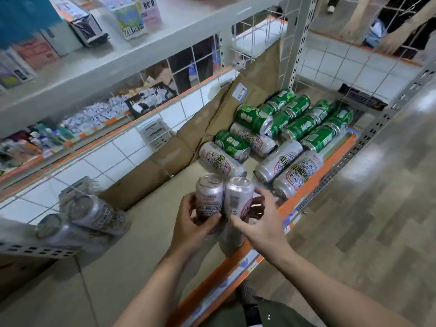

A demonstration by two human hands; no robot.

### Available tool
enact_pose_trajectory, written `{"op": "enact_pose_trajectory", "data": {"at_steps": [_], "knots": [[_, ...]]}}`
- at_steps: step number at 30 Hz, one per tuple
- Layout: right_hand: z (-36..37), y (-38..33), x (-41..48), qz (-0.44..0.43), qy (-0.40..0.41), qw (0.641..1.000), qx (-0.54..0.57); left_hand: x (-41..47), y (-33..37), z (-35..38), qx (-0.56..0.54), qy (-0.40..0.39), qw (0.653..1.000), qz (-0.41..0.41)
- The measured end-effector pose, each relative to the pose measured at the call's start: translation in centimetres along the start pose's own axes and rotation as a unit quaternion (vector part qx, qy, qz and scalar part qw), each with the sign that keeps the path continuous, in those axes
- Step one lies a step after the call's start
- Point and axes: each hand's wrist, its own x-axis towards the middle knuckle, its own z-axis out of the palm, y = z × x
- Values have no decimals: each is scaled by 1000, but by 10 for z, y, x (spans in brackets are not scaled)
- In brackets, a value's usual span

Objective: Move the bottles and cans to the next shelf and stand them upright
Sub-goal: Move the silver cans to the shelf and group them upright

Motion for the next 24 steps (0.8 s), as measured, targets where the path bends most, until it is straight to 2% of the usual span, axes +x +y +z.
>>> {"op": "enact_pose_trajectory", "data": {"at_steps": [3,6,13,18,21,24], "knots": [[12,4,-3,-88,-77,993,-1,-15,-3,-20,-10,23,1000,-2],[25,7,-2,-126,-127,984,-11,-26,-9,-40,1,48,999,-3],[25,17,14,-96,-200,974,-48,-34,-13,-42,22,55,998,-2],[27,29,26,-62,-280,943,-170,-41,-15,-34,1,68,998,-8],[21,32,27,-59,-286,946,-140,-42,-15,-31,-12,70,997,-16],[9,31,22,-44,-243,965,-88,-38,-10,-31,-22,64,998,-13]]}}
